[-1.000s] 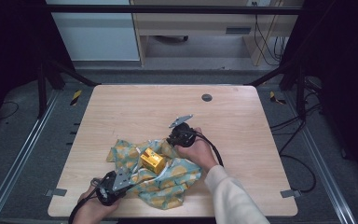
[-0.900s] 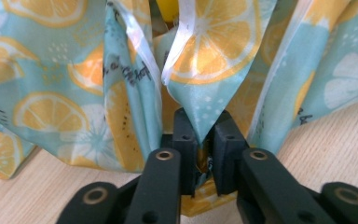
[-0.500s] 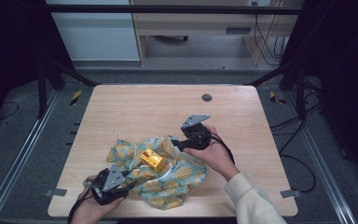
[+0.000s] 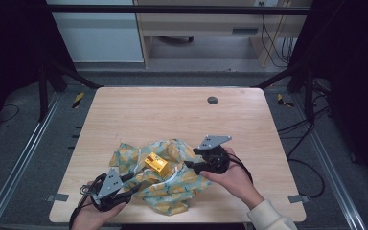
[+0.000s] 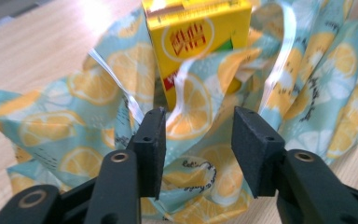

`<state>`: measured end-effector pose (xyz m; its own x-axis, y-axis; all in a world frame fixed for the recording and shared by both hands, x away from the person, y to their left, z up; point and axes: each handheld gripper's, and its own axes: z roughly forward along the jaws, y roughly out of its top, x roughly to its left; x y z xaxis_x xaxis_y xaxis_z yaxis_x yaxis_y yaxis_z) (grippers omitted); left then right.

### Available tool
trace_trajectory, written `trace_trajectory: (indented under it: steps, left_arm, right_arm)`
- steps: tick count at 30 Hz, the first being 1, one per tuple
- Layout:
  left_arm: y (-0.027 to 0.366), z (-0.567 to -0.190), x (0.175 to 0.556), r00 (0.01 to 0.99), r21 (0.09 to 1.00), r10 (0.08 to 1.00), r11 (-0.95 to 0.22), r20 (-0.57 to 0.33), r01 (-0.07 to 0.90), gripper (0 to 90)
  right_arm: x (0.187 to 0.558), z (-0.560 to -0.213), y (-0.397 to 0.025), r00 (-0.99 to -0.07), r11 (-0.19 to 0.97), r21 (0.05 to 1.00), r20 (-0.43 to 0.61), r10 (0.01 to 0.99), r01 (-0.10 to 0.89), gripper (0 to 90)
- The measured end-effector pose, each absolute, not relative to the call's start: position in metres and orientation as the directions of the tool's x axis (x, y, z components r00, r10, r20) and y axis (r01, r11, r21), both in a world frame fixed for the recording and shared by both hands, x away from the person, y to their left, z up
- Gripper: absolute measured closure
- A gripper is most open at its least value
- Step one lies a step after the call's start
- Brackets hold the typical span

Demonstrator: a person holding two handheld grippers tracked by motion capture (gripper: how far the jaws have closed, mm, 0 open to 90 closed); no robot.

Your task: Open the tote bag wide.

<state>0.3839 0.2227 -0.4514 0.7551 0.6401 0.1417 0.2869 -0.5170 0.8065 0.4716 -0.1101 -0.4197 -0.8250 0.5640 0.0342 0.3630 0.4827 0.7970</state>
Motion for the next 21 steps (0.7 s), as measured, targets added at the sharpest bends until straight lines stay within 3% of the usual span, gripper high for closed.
trace_trajectory:
  steps: [4, 13, 21]
  left_arm:
    - [0.217, -0.462, 0.39, 0.773, 0.757, 0.619, -0.57, 0.14, 0.319, 67.5]
    - [0.207, -0.479, 0.4, 0.809, 0.618, 0.57, -0.69, 0.144, 0.376, 86.5]
    - [0.212, -0.48, 0.4, 0.797, 0.594, 0.588, -0.693, 0.137, 0.409, 90.0]
  right_arm:
    - [0.46, -0.436, -0.114, -0.846, 0.513, 0.77, 0.063, 0.53, 0.379, 52.0]
    - [0.438, -0.469, -0.121, -0.893, 0.591, 0.716, 0.105, 0.437, 0.372, 85.9]
    - [0.436, -0.482, -0.123, -0.903, 0.644, 0.669, 0.099, 0.419, 0.372, 90.0]
